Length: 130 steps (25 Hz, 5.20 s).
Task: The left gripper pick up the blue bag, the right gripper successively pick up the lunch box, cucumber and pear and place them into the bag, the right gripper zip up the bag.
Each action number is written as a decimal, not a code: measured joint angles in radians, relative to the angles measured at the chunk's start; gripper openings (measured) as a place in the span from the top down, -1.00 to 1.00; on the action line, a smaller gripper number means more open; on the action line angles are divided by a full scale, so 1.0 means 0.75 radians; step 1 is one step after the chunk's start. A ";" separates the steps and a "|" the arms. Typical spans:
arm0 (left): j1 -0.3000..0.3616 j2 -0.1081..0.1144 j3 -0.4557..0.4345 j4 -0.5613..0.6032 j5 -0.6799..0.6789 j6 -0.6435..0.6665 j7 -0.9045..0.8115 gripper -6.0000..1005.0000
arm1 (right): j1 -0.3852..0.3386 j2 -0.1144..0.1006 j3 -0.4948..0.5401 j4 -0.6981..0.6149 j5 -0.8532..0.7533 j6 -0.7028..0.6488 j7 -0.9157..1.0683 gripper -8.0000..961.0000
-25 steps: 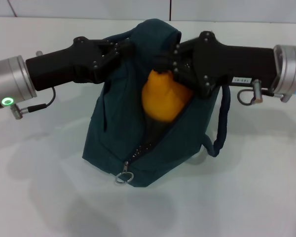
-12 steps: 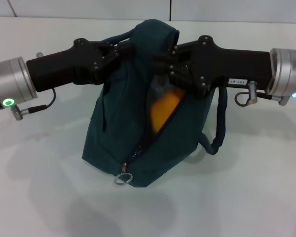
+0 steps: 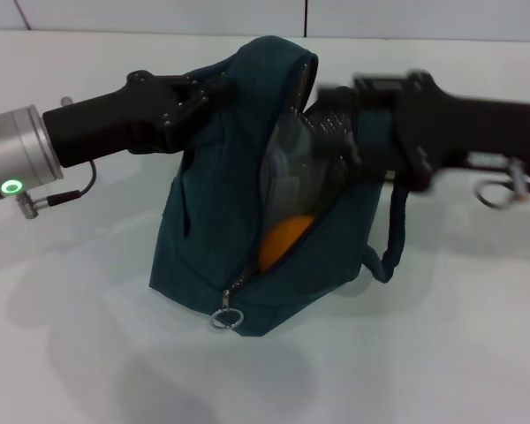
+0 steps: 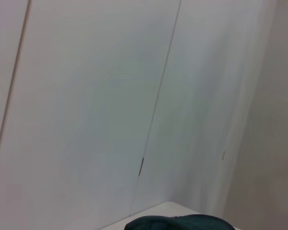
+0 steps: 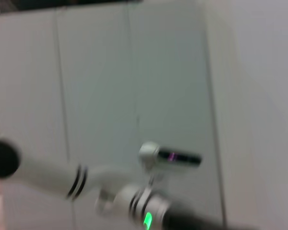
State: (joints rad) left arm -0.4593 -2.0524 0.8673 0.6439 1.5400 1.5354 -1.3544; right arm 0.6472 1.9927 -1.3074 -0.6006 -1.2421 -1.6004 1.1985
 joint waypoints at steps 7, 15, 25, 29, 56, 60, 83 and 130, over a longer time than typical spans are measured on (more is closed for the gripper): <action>0.001 0.001 -0.001 0.000 0.004 0.000 0.000 0.92 | -0.272 -0.078 0.010 -0.319 -0.290 -0.090 0.138 -0.04; -0.011 -0.001 0.001 0.001 0.011 0.000 -0.002 0.92 | -0.300 0.025 -0.002 -0.313 -0.533 0.054 0.138 -0.05; -0.005 -0.002 -0.001 0.000 0.012 0.000 0.011 0.92 | -0.229 0.037 -0.053 -0.264 -0.526 0.150 0.134 0.22; 0.003 -0.009 -0.001 -0.008 0.009 0.000 0.074 0.92 | -0.237 0.038 -0.053 -0.259 -0.452 0.196 0.089 0.52; 0.157 -0.050 0.005 -0.427 -0.294 0.265 0.877 0.92 | -0.071 0.019 0.045 -0.169 -0.255 0.261 0.006 0.83; 0.152 -0.051 0.003 -0.495 -0.296 0.286 0.957 0.92 | -0.078 0.022 0.039 -0.162 -0.256 0.265 0.003 0.84; 0.156 -0.053 0.009 -0.533 -0.316 0.293 1.011 0.92 | -0.287 0.023 0.093 -0.292 -0.206 0.088 -0.024 -0.23; 0.115 -0.059 0.006 -0.572 -0.327 0.278 1.056 0.92 | -0.141 0.036 0.101 -0.206 -0.783 -0.255 0.072 -0.36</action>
State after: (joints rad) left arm -0.3734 -2.0963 0.8721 0.2145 1.2949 1.7439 -0.5625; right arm 0.5415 2.0200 -1.2313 -0.7549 -1.8295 -1.7918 1.2529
